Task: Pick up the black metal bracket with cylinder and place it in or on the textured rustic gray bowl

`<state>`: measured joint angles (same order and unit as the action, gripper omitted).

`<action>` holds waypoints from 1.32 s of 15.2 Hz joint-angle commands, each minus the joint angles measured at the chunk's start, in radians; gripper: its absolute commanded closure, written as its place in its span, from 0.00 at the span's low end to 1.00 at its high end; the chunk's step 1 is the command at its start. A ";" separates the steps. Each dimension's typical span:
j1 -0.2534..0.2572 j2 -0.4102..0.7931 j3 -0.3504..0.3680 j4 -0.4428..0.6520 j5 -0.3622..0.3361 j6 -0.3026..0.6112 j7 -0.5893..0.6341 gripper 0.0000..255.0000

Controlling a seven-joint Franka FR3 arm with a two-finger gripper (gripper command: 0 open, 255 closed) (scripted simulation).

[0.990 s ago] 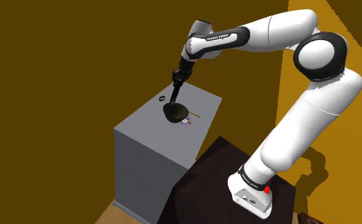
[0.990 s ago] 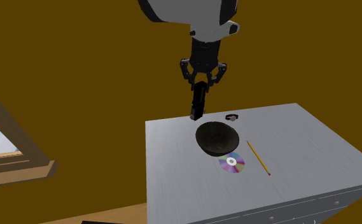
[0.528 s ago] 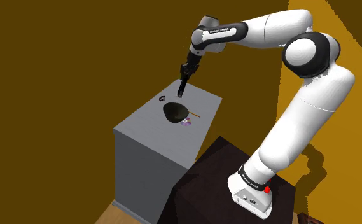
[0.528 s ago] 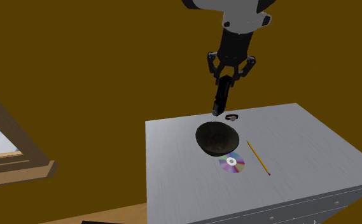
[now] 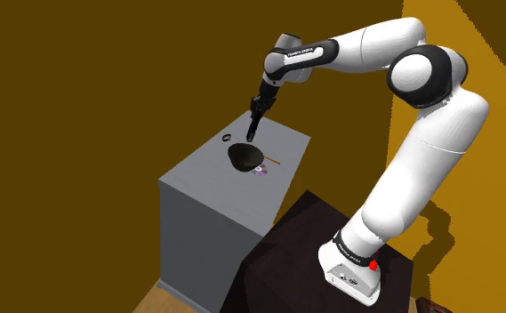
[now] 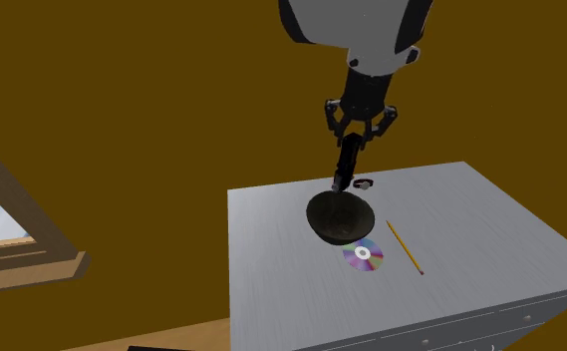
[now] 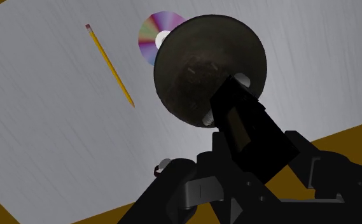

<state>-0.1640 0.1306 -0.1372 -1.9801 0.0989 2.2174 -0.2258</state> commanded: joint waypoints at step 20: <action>-0.006 0.118 0.010 -0.094 0.041 0.209 -0.037 1.00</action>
<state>-0.1698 0.2479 -0.1272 -2.0737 0.1394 2.4258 -0.2631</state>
